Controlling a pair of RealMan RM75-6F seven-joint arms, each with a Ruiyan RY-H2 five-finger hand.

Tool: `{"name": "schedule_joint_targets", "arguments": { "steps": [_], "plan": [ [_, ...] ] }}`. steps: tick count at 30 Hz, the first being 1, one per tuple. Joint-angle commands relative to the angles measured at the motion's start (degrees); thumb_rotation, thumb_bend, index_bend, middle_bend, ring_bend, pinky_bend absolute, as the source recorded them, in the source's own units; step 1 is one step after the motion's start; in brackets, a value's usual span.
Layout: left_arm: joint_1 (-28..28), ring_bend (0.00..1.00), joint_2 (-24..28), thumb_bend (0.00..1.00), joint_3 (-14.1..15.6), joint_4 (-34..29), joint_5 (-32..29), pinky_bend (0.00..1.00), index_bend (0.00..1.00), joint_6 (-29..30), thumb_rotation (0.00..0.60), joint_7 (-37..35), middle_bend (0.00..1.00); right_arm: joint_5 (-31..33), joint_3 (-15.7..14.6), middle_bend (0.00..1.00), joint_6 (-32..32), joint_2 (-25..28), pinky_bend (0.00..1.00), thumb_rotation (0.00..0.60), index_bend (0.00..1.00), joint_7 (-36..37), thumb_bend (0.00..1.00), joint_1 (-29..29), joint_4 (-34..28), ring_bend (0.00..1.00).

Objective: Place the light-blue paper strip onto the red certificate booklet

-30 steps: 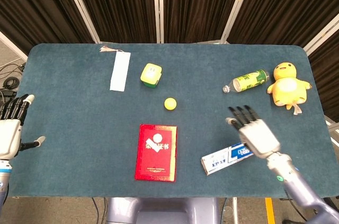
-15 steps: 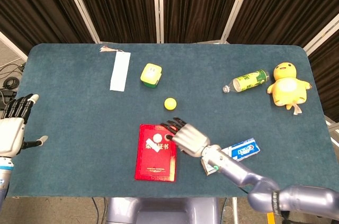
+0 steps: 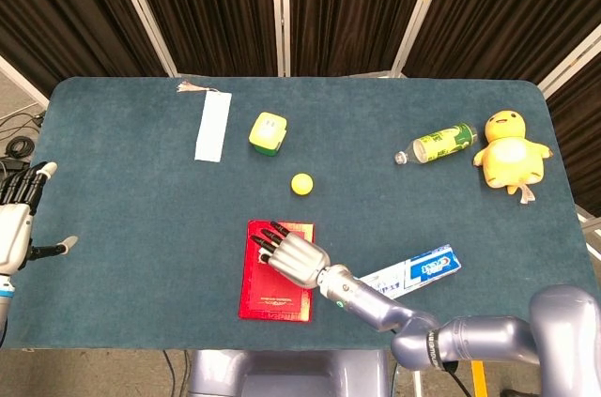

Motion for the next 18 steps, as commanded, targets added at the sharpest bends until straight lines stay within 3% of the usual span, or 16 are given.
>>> {"name": "schedule_joint_targets", "arguments": {
  "steps": [1,18],
  "plan": [
    [-0.01,0.00,0.11,0.00,-0.11,0.03,0.00,0.00,0.00,-0.34,0.600,-0.29,0.00,1.40,-0.81,0.00,0.52,-1.58,0.00,0.600,0.36,-1.39,0.95,1.14,1.26,0.00],
    [0.13,0.00,0.47,0.00,-0.57,0.20,0.37,0.00,0.00,-1.35,0.600,-1.46,0.00,2.96,-4.05,0.00,2.02,-1.68,0.00,0.600,0.37,-1.37,0.95,2.40,1.98,0.00]
  ]
}}
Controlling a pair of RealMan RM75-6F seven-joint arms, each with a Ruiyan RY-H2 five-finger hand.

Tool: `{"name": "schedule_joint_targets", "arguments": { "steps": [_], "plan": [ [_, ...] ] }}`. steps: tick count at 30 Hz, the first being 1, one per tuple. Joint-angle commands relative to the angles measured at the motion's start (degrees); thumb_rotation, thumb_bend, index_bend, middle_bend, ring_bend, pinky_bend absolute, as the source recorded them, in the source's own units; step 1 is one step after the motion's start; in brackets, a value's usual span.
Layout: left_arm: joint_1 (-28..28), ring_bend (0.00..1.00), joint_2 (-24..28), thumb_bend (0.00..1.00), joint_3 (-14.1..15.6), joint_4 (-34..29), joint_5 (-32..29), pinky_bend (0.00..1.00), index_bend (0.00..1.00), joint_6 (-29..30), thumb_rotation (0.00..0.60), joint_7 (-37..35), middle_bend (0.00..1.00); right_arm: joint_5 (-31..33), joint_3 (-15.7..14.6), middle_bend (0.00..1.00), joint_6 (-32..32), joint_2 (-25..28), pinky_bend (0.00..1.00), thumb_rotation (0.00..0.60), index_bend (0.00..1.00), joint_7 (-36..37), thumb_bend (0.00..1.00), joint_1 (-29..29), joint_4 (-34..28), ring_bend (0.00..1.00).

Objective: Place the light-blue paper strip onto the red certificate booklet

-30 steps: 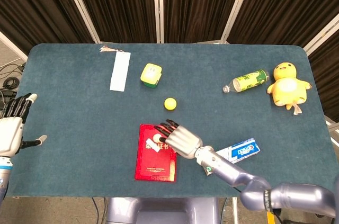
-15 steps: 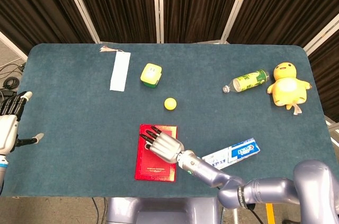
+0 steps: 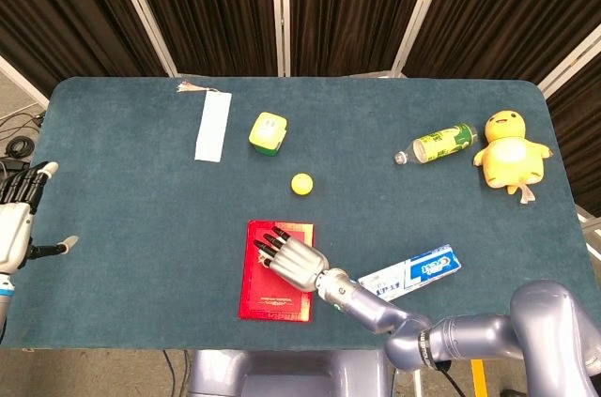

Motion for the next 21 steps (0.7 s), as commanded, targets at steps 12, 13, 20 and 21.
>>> {"name": "schedule_joint_targets", "arguments": {
  "steps": [12,13,20,21],
  "plan": [
    [0.11,0.00,0.24,0.00,-0.17,-0.04,0.30,0.00,0.00,-0.63,0.600,-0.54,0.00,-0.42,-1.99,0.00,1.45,2.22,0.00,0.600,0.37,1.40,0.96,-0.27,-1.37,0.00],
    [0.11,0.00,0.24,0.00,-0.15,-0.04,0.34,0.00,0.00,-0.71,0.600,-0.54,0.00,-0.52,-2.23,0.00,1.55,2.37,0.00,0.600,0.37,1.37,0.96,-0.31,-1.46,0.00],
    [0.12,0.00,0.14,0.00,-0.17,-0.10,0.63,0.00,0.00,-0.89,0.600,-0.35,0.00,-1.34,-3.14,0.00,2.37,2.81,0.00,0.600,0.37,1.40,0.96,-0.33,-1.76,0.00],
    [0.13,0.00,0.12,0.00,-0.18,-0.11,0.67,0.00,0.00,-0.87,0.600,-0.28,0.00,-1.48,-3.28,0.00,2.49,2.79,0.00,0.600,0.37,1.26,0.96,-0.27,-1.66,0.00]
  ]
}}
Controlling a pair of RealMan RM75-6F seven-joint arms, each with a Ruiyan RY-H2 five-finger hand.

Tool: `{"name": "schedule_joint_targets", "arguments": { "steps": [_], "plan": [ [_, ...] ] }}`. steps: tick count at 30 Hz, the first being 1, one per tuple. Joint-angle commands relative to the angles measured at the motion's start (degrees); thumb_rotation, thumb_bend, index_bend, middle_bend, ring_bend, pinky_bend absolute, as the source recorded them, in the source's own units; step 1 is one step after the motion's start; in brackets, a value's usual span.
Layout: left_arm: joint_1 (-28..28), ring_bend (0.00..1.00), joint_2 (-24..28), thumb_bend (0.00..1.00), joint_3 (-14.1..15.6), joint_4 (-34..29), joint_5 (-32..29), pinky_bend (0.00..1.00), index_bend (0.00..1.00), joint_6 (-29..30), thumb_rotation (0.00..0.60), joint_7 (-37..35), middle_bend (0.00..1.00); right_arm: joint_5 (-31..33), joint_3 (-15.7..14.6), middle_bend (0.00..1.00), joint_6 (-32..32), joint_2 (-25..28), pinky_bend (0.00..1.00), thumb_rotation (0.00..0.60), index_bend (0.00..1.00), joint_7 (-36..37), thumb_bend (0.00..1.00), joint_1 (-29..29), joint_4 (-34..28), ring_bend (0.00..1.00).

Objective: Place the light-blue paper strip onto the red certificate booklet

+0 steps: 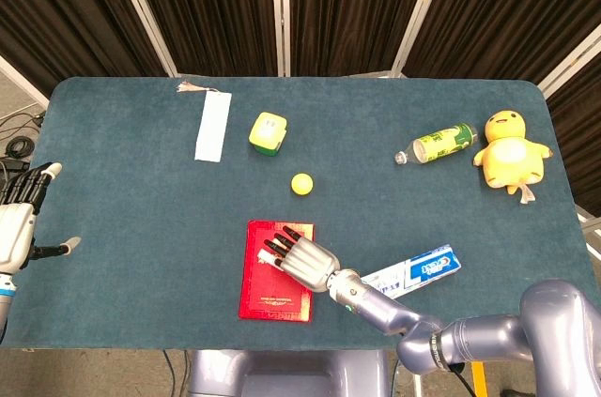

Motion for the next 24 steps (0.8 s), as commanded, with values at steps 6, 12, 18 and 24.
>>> {"name": "schedule_joint_targets", "arguments": {
  "steps": [6,12,18,24],
  "plan": [
    [0.06,0.00,-0.02,0.00,-0.14,0.00,0.07,0.00,0.00,-0.08,0.600,-0.01,0.00,-0.10,-0.83,0.00,0.46,-0.64,0.00,0.600,0.37,-0.57,0.95,0.24,0.78,0.00],
    [0.13,0.00,0.11,0.00,-0.28,0.05,0.16,0.00,0.00,-0.17,0.600,-0.40,0.00,0.32,-1.31,0.00,0.70,-1.51,0.00,0.600,0.37,-1.00,0.96,0.41,1.75,0.00],
    [0.14,0.00,0.20,0.00,-0.38,0.08,0.21,0.00,0.00,-0.34,0.600,-0.67,0.00,0.34,-1.71,0.00,0.93,-1.80,0.00,0.600,0.37,-1.05,0.95,0.41,2.05,0.00],
    [0.24,0.00,0.27,0.00,-0.43,-0.03,0.45,0.00,0.00,-0.29,0.600,-0.74,0.00,0.56,-1.84,0.00,1.39,-2.04,0.00,0.600,0.38,-1.27,0.95,0.50,2.55,0.00]
  ]
}}
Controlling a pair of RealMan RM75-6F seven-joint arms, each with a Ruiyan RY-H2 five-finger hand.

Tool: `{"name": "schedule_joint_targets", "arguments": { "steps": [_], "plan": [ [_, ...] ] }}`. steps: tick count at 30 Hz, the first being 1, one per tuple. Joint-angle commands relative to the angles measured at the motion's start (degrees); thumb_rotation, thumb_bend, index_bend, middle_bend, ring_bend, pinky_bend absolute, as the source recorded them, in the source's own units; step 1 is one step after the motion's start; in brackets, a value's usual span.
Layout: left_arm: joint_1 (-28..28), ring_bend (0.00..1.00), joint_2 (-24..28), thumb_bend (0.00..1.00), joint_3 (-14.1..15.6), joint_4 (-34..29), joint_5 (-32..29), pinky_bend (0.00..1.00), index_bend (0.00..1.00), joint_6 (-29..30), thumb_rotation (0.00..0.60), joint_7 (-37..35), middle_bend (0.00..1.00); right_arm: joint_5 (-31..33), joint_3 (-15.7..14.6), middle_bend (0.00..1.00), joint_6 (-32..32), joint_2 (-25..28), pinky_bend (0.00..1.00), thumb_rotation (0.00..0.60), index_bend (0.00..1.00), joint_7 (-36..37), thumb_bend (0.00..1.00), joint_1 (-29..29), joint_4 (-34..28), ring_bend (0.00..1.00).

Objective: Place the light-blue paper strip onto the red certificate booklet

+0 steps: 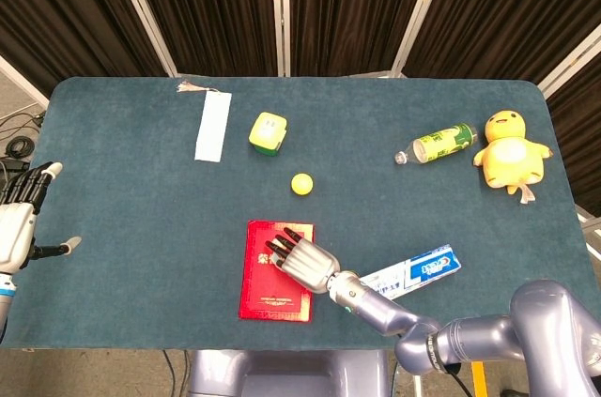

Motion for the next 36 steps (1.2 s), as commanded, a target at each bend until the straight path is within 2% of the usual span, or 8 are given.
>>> {"name": "schedule_joint_targets", "arguments": {
  "steps": [1,17,36],
  "plan": [
    [0.06,0.00,0.05,0.00,-0.04,-0.06,0.03,0.00,0.00,0.03,0.600,-0.08,0.00,0.19,0.05,0.00,0.16,0.09,0.00,0.600,0.38,0.00,0.95,0.05,-0.12,0.00],
    [0.35,0.00,0.23,0.00,-0.16,-0.43,0.51,0.00,0.00,0.28,0.600,-0.28,0.00,-0.70,-0.67,0.00,1.05,-0.07,0.00,0.600,0.38,-0.63,0.95,0.18,-2.08,0.00],
    [0.42,0.00,0.47,0.00,-0.35,-0.56,0.61,0.00,0.00,0.05,0.600,-0.75,0.00,0.82,-1.11,0.00,1.69,0.18,0.00,0.600,0.39,-2.16,0.95,0.28,-1.31,0.00]
  ]
}}
